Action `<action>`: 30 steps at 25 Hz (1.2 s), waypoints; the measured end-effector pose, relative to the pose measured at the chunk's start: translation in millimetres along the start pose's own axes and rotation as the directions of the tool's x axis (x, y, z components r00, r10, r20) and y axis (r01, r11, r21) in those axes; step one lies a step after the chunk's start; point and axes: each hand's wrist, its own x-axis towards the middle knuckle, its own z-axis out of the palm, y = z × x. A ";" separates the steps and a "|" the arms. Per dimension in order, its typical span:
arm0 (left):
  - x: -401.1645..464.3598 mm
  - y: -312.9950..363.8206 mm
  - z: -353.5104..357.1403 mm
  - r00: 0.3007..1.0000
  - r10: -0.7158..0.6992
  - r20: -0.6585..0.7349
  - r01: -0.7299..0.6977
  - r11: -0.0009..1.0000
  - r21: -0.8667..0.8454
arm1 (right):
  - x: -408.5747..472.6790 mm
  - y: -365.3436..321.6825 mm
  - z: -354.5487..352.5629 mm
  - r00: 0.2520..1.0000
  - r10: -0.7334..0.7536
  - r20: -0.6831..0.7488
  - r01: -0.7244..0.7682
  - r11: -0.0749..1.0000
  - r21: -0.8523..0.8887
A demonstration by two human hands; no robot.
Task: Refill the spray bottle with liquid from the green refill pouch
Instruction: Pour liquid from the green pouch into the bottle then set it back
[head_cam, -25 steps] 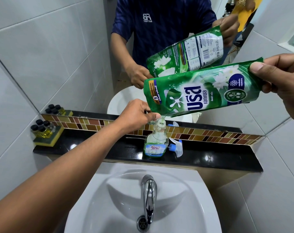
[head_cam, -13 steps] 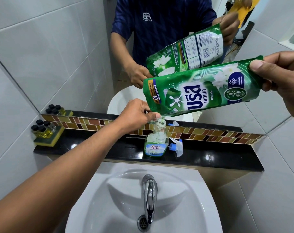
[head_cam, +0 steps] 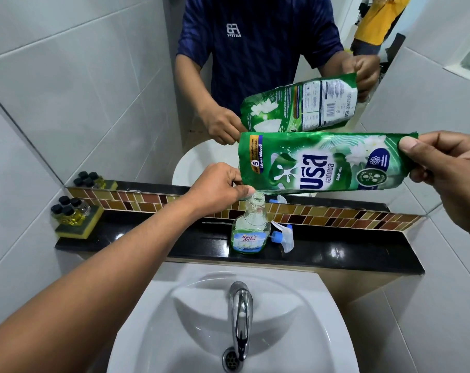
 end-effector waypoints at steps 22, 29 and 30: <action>52.8 160.1 1.9 0.956 0.249 0.154 -0.292 0.857 0.424 | -94.2 190.8 17.6 0.705 0.697 -0.128 -0.551 0.652 0.521; 96.3 244.4 132.4 0.947 0.272 0.171 -0.321 0.835 0.447 | -71.6 247.0 -64.9 0.705 0.685 -0.184 -0.484 0.654 0.581; 101.2 251.8 153.8 0.950 0.258 0.174 -0.311 0.826 0.471 | -66.2 258.6 -76.7 0.689 0.701 -0.184 -0.485 0.635 0.601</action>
